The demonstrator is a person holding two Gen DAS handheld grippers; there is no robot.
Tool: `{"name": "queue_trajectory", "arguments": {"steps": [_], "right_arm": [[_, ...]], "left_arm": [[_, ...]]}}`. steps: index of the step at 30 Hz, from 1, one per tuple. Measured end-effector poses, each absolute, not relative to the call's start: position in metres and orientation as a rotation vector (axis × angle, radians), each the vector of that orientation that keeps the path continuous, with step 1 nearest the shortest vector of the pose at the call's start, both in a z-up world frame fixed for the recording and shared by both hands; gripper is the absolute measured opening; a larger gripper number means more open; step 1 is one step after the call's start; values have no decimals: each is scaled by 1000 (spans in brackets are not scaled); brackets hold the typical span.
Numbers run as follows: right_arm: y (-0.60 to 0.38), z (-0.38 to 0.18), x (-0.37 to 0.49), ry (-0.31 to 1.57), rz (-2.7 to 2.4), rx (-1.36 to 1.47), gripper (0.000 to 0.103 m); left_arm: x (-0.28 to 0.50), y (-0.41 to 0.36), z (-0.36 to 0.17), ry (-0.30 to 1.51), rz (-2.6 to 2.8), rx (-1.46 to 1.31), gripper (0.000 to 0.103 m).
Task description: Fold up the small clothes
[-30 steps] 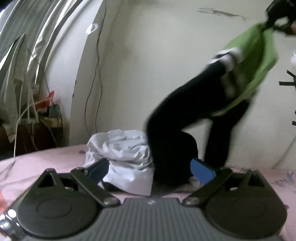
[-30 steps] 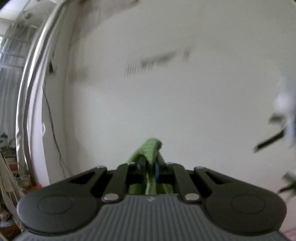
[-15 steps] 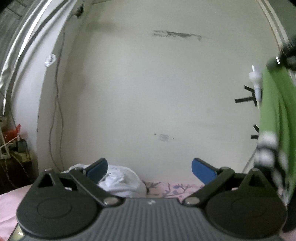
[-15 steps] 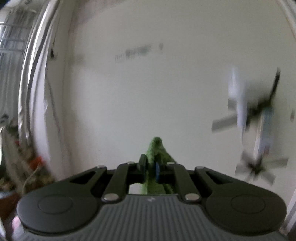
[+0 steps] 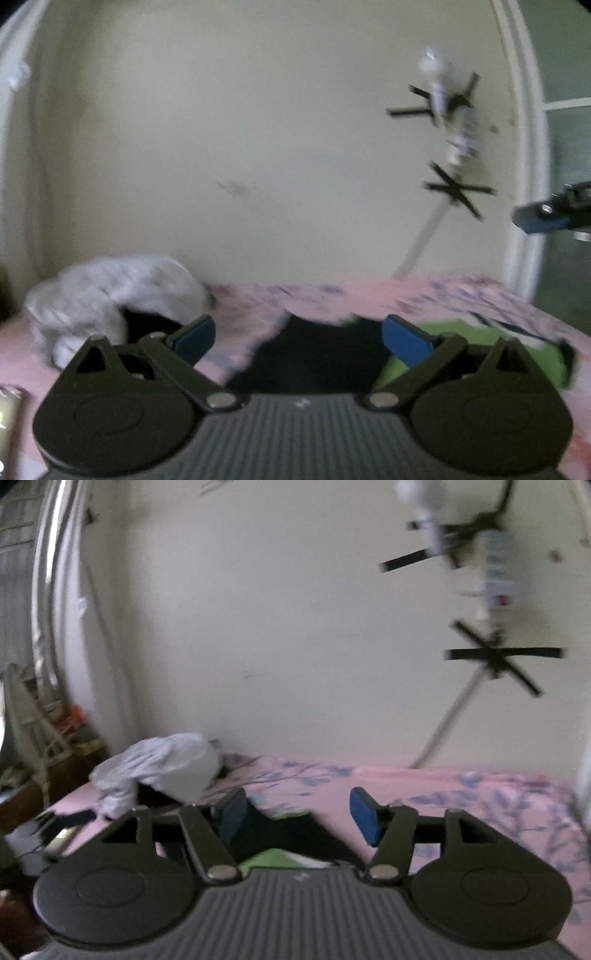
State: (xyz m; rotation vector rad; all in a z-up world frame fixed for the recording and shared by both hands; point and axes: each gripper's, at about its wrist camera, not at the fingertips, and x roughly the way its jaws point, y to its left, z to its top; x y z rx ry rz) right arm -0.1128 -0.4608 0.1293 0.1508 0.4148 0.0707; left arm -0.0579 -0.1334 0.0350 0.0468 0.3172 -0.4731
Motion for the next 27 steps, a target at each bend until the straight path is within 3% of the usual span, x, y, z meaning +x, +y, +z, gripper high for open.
{"name": "queue_trajectory", "arguments": {"steps": [6,9,12,13,14,15,16,21,27], "right_arm": [[-447,103,-129,497,184,35,61],[-408,78,-130,538,272,-140,74],[-372,48,-119,572,325,-297,75],[-364,40,-113,563,323,-343,64],[-360,35,-105,560,323,-375,40],[-358,33,-96,554,312,-399,26],[-360,35,-86,539,295,-397,0],[-402,78,-54,442,182,-160,0],[-426,111,-50,349,62,-120,0]], "left_arm": [[-66,-139,24,414,-562,22,100],[-68,-131,20,450,-548,21,100],[-72,-130,16,467,-528,23,100],[-75,-128,15,474,-527,25,100],[-77,-128,15,481,-532,25,100],[-79,-130,16,490,-535,24,100],[-82,-130,16,500,-544,24,100],[-85,-142,14,561,-631,8,100],[-74,-189,2,653,-756,-15,101]]}}
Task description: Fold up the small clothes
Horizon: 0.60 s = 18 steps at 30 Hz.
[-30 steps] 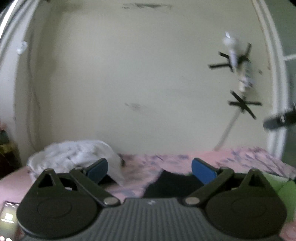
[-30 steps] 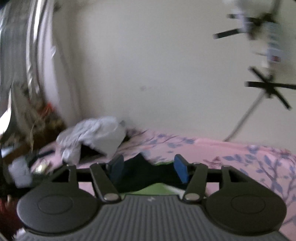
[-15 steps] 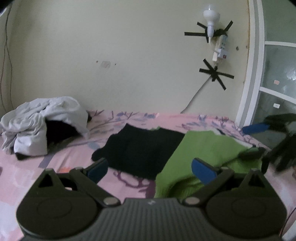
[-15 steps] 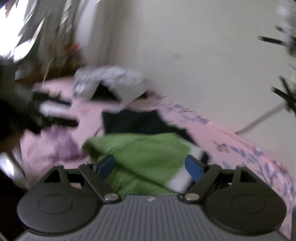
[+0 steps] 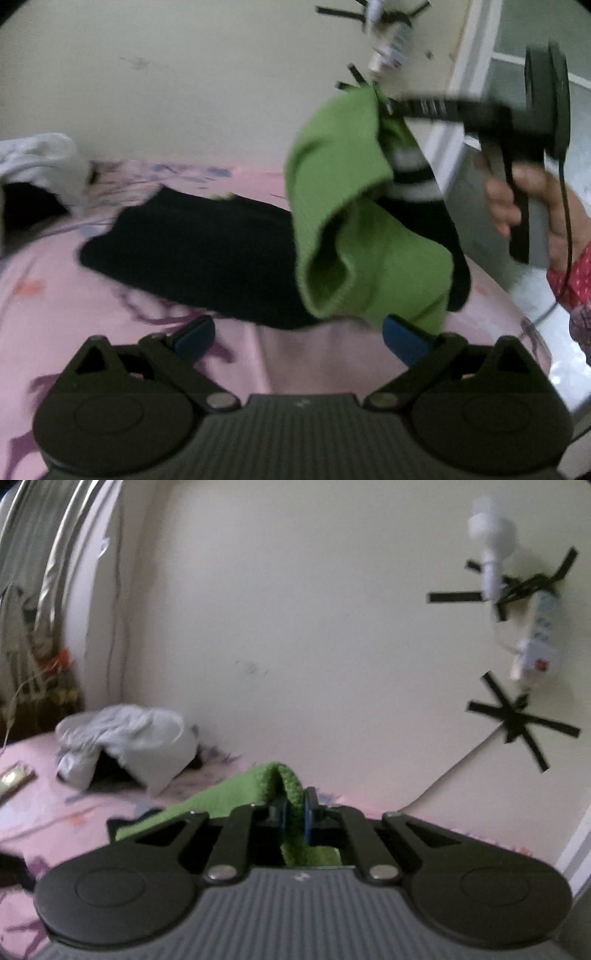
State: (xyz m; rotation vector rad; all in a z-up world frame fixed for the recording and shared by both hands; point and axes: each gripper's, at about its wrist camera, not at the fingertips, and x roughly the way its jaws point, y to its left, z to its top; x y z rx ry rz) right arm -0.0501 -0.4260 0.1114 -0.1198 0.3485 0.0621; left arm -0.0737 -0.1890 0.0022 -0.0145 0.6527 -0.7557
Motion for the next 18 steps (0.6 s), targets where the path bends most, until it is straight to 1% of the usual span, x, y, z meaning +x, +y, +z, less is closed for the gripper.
{"name": "queue_trajectory", "arguments": {"steps": [6,8,9,10,11,12,13,15,18], "right_arm": [[-435,127,-62,288,23,-121,0],[-437,133,-68,262,3,-112,0],[-439,136,-69,250,-4,-105,0],[-441,140,-72,236,-17,-98,0],[-443,145,-75,219,-31,-92,0],[-450,150,-75,202,-39,-88,0],[-454,157,-79,182,-55,-85,0],[-463,172,-88,133,-95,-69,0],[-475,198,-103,43,-146,-43,0]], "left_arm": [[-51,-237,-10,672,-806,-38,101],[-40,-252,-14,704,-822,-63,93],[-36,-259,-18,714,-821,-67,77],[-33,-265,-21,714,-818,-63,53],[-30,-270,-21,711,-812,-51,39],[-27,-272,-20,714,-805,-41,16],[-25,-269,-15,713,-805,-50,14],[-23,-246,9,657,-828,-108,13],[-40,-209,59,430,-772,-77,12]]}}
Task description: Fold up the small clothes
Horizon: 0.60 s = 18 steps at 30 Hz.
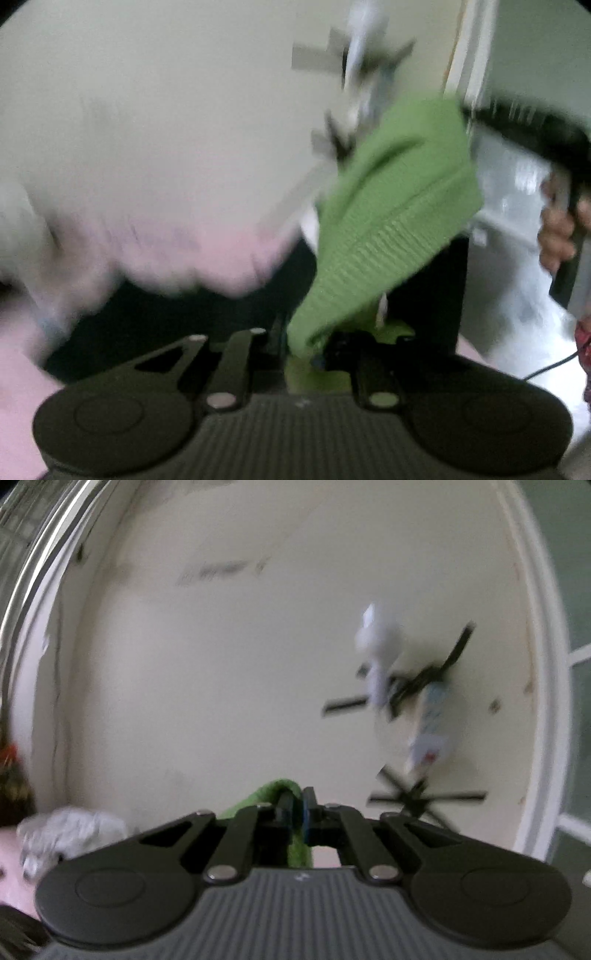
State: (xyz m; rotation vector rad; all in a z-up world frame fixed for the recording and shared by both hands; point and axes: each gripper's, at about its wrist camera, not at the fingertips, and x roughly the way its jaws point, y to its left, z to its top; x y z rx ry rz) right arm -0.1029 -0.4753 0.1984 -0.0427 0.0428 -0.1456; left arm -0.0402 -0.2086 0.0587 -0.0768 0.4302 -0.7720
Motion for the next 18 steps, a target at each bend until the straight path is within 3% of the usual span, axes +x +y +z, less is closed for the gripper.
{"name": "queue_trajectory", "arguments": {"steps": [4,8,13,15,16,18], "right_arm": [[-473,238,-122,-73,-154,-7,0],[-460,289,-165,-305,-198,21,0],[-459,338,-207,-380,-93,93,0],[-450,334,-210,-315,-4,65,21],[-444,324,-209,-279,27,55,26],[-427,294,-207,-205,90,17,60]], "left_arm": [[-60,-170,130,200,-680,-48,12],[-96,-147,198,-34,-571,-11,12],[-116,-140,257,-134,-523,63,12],[-122,-143,267,-146,-490,112,12],[-121,-147,273,-143,-475,127,12],[-120,-151,279,-124,-456,136,12]]}}
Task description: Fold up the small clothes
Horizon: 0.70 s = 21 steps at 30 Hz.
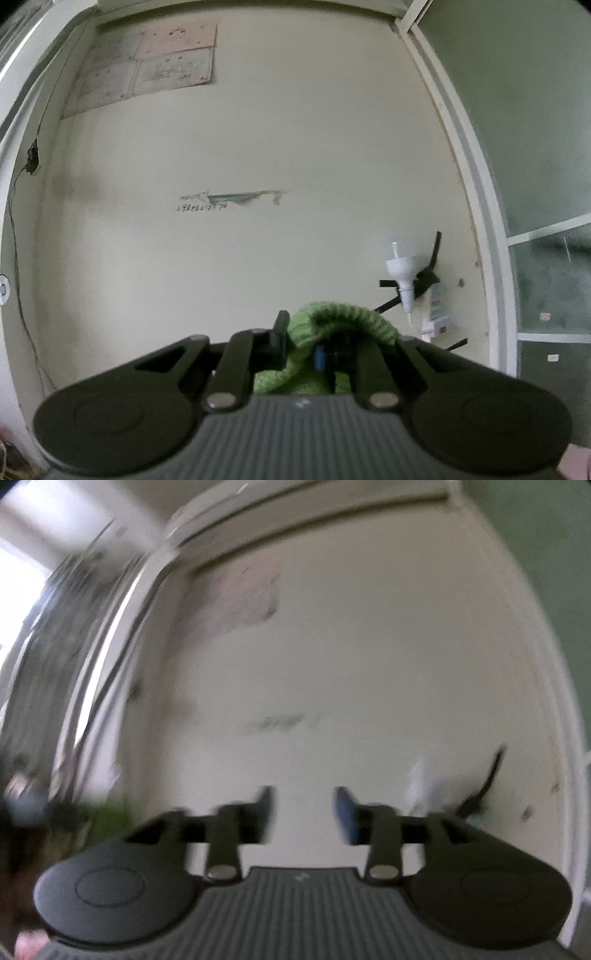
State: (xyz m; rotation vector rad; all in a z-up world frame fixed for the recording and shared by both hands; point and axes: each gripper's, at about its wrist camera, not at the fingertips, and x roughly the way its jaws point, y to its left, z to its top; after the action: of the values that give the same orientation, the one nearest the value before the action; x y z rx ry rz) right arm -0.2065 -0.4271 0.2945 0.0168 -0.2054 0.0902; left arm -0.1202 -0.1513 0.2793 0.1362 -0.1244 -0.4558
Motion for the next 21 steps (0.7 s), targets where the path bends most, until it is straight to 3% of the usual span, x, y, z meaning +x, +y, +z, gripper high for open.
{"name": "queue_trajectory", "arguments": {"steps": [2,3,8,14,15,16,17,18,21], "right_arm": [[-409,257,-206,-154,155,-14,85],[-398,234,-207,-140,189,-31,88],[-340,150,-210,-31,407,-79,91],[-314,126,-188,76,583,92,94],[-311,123,-178,90,581,97,86],[-304,115,-169,105,564,86,69],[-301,114,-158,131,529,66,6],[-301,115,-147,163,493,62,0],[-326,135,-136,110,334,105,0]], "left_arm": [[-113,-148,291,-93,-444,130,12],[-110,-148,294,-81,-438,130,12],[-108,-140,294,-81,-385,127,12],[-112,-136,299,-90,-374,127,12],[-112,-134,301,-92,-377,126,12],[-113,-133,302,-92,-380,125,12],[-114,-130,303,-93,-384,122,12],[-116,-127,306,-94,-388,119,12],[-125,-111,314,-125,-368,120,12]]}}
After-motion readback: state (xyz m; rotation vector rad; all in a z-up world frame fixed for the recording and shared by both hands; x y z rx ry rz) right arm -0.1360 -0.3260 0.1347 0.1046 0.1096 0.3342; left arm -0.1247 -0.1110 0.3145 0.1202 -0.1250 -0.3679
